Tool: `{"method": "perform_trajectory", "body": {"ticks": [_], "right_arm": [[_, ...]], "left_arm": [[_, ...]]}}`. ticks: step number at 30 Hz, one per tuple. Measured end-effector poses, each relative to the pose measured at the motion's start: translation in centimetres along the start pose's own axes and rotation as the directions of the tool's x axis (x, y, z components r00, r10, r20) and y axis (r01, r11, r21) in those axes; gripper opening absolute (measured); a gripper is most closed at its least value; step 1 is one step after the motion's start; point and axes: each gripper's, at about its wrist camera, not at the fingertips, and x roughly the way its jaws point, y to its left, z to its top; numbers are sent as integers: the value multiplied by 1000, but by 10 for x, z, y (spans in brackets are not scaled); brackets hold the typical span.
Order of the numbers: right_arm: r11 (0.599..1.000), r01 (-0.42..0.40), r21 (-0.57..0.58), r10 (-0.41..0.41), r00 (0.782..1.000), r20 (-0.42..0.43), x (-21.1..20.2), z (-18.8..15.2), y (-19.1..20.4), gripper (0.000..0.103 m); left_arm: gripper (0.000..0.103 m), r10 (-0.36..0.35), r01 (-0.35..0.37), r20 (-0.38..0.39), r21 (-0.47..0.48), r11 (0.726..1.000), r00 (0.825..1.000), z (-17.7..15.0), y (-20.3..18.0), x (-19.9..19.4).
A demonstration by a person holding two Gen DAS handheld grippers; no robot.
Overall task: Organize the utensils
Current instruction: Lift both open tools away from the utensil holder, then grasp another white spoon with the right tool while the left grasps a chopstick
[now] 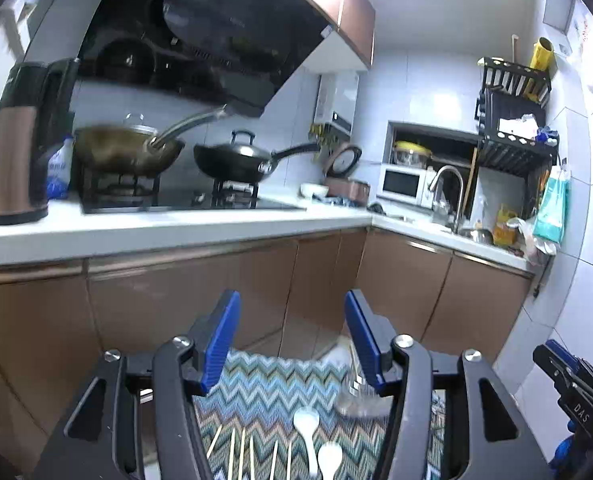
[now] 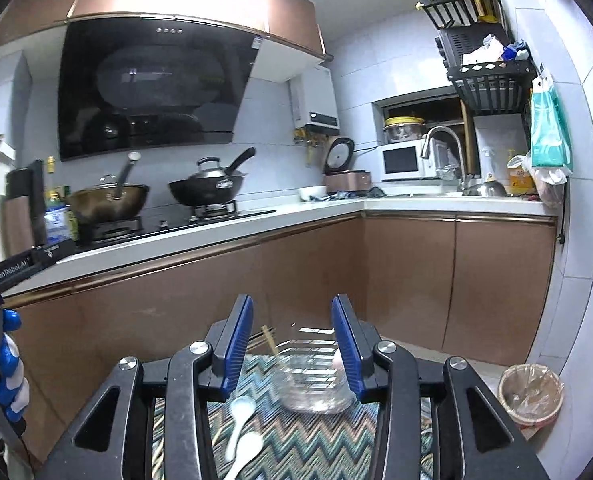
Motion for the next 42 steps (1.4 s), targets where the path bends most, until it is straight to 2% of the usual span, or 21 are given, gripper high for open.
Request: {"method": "perform_trajectory", "body": {"ticks": [9,15,18,23,26,29,31,33,35,38,42], "right_arm": [[999,-46,18,46,999,10,-33,-3,6,39],[999,-49,21,49,999,-10,-35,-11,3,39],[998,-46,30,48,998,-42,-26,-20,1,39],[998,-53,43,58,991,-119,-2,-39,-4,39],[997,-64,51,72,982,-175,18,-53,-7,39],[994,-87,66,101,964,-245,41,-70,-10,39],[992,-103,77,121,948,-296,59,-84,-11,39],[987,-126,98,153,925,-349,77,-98,-13,39],[982,-142,122,180,896,-406,97,-114,-16,39],[974,-164,159,222,850,-479,125,-136,-21,38],[965,-187,184,259,793,-552,158,-159,-23,36]], "left_arm": [[52,23,-21,-87,30,999,996,-14,18,-34],[52,12,-3,-177,56,998,984,-31,21,-29],[52,0,15,-258,55,998,966,-48,23,-12],[52,-14,33,-389,43,999,921,-79,32,26],[52,-27,51,-469,37,998,883,-98,36,52],[51,-58,82,-559,17,996,827,-122,41,80],[48,-84,99,-621,-11,995,780,-138,43,103],[43,-113,108,-681,-50,993,724,-156,47,128],[40,-121,100,-723,-72,992,680,-173,49,147],[35,-124,91,-771,-86,992,625,-194,52,176],[28,-116,79,-810,-87,993,574,-213,57,208]]}}
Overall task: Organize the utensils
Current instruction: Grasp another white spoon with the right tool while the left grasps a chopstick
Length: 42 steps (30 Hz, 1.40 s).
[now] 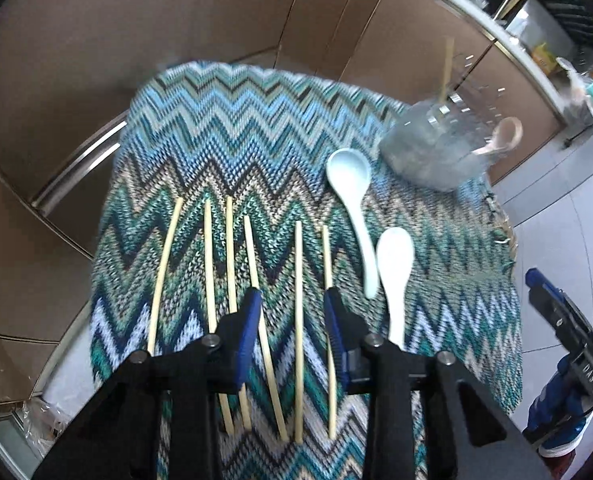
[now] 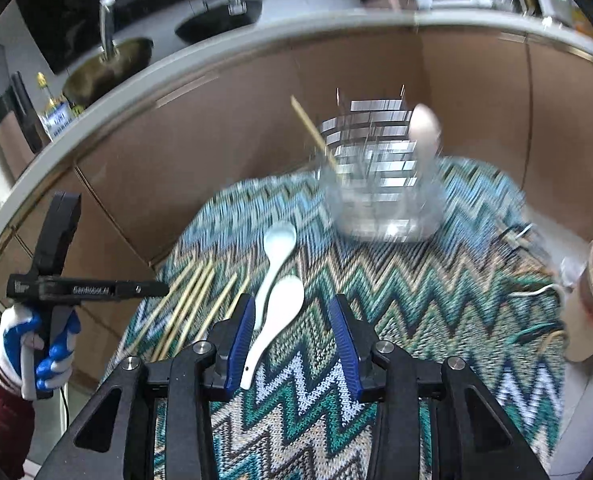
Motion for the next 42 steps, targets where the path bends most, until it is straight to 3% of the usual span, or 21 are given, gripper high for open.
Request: {"method": "perform_trajectory", "body": {"ticks": [11,22,27,32,36,38,42], "right_arm": [[997,-74,-2,73,988,-135,65,8,-12,33],[983,-182,0,176,949,-261,114,22,-15,31],[981,-191,-20,176,937,-300,131,26,-13,26],[982,-186,-35,164,927,-337,143,29,-15,15],[981,-191,-40,163,915,-369,155,28,-15,15],[981,-190,-44,160,912,-377,158,28,-15,9],[984,-166,-68,131,926,-354,152,27,-13,7]], "left_arm": [[16,44,-48,-99,-33,998,994,29,17,58],[12,77,-80,-147,-10,997,986,38,16,82],[7,84,-86,-157,-6,996,984,42,14,86],[6,99,-100,-160,4,995,982,48,16,88],[5,110,-112,-159,2,994,981,49,12,91],[5,113,-115,-157,-5,993,981,48,11,91],[4,115,-117,-138,-8,993,984,42,10,86]]}}
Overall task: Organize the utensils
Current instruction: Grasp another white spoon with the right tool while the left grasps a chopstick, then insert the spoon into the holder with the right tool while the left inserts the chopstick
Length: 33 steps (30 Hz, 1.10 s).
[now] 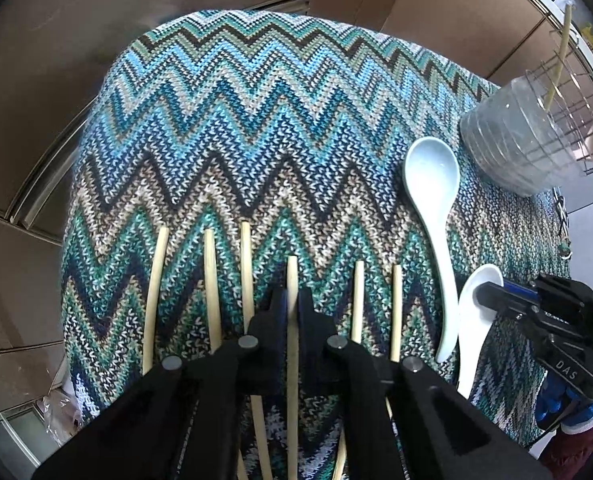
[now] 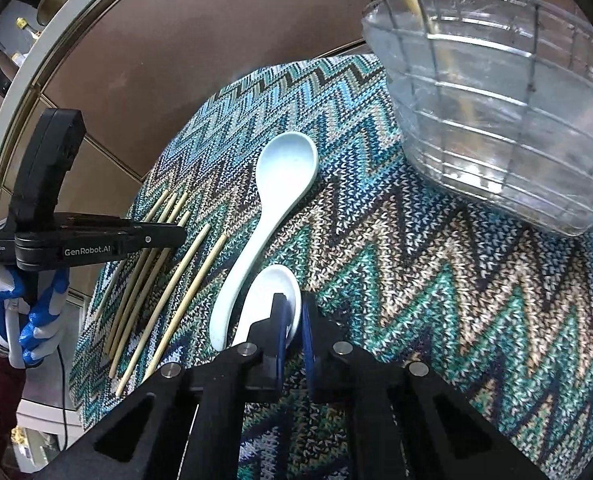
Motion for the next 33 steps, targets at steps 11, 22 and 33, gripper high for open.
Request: {"method": "perform_trajectory", "body": {"ticks": [11,22,33], "right_arm": [[990,134,-39,-125,974,187,-77,-28,39,5],[967,252,-47,-217,903,371,-157,-73,102,5],[939,343,-25,-284,816,504,-217,-101,136,5]], "left_arm": [[4,-38,34,221,22,999,974,-36,-7,-74],[4,-50,21,466,69,997,883,-99,-15,-176],[4,-87,36,623,94,995,778,-152,-29,-247]]}}
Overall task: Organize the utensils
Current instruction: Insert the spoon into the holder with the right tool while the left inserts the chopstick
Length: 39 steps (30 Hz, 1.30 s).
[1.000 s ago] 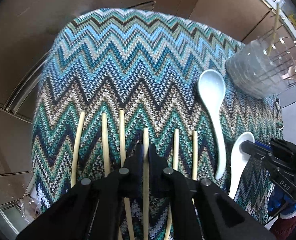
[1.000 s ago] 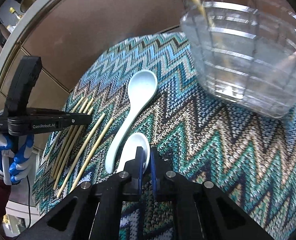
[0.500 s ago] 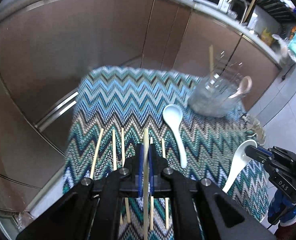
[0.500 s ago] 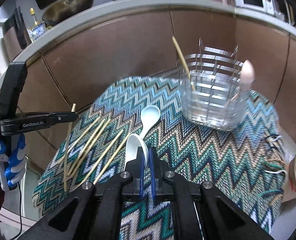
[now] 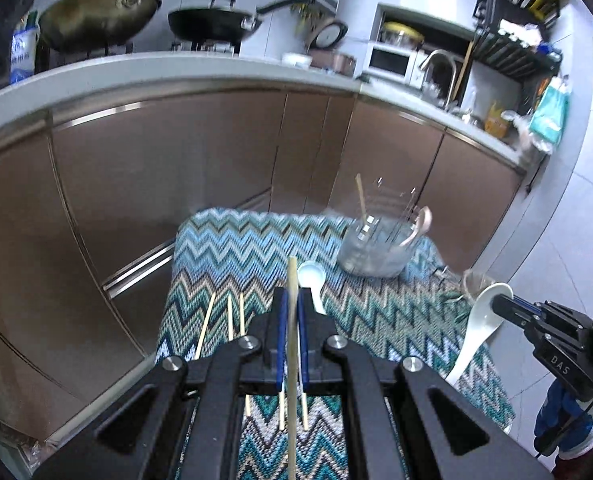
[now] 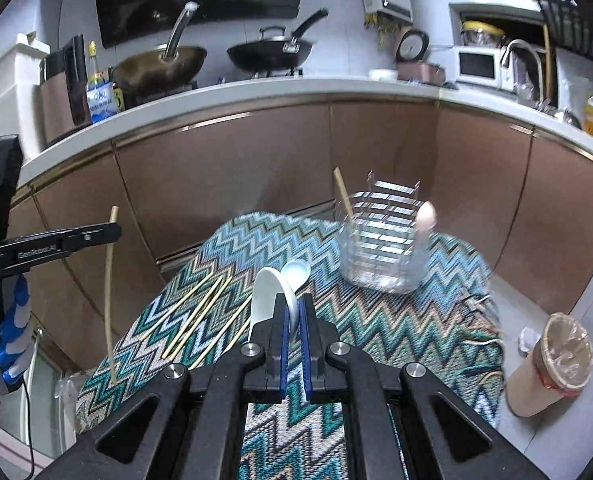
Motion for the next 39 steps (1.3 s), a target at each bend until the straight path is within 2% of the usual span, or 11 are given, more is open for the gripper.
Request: {"method": "perform_trajectory", "body": {"ticks": [5,11,18,22,28,33,36,39], "right_arm": [[998,57,3,-58,997,51,-18,10,-12,5],[991,129,37,-132,986,98,-20,22,-41,5],[984,170,61,-178,967,184,-6,57,-73,5],[978,198,66,-208,953,220,16,79,-90,5],[969,239,62,-247,939,238,63,102,-111,5],[957,287,40,-289,930,228,105,107,-122,5],[950,309,34,-309,926,214,126,102,-127,5],[946,324,27,-323,924,204,144,96,-130,5]], "left_arm": [[4,-29,30,54,-7,1000,998,12,-11,-11],[4,-68,71,100,-26,997,993,38,-29,0],[4,-121,130,227,-28,991,966,90,-61,19],[4,-141,162,285,-48,986,948,122,-77,44],[4,-132,175,356,-91,980,925,162,-98,98],[5,-91,136,371,-97,986,924,173,-115,152],[5,-61,102,364,-95,990,929,169,-124,185],[5,-22,53,378,-73,996,926,160,-134,207]]}}
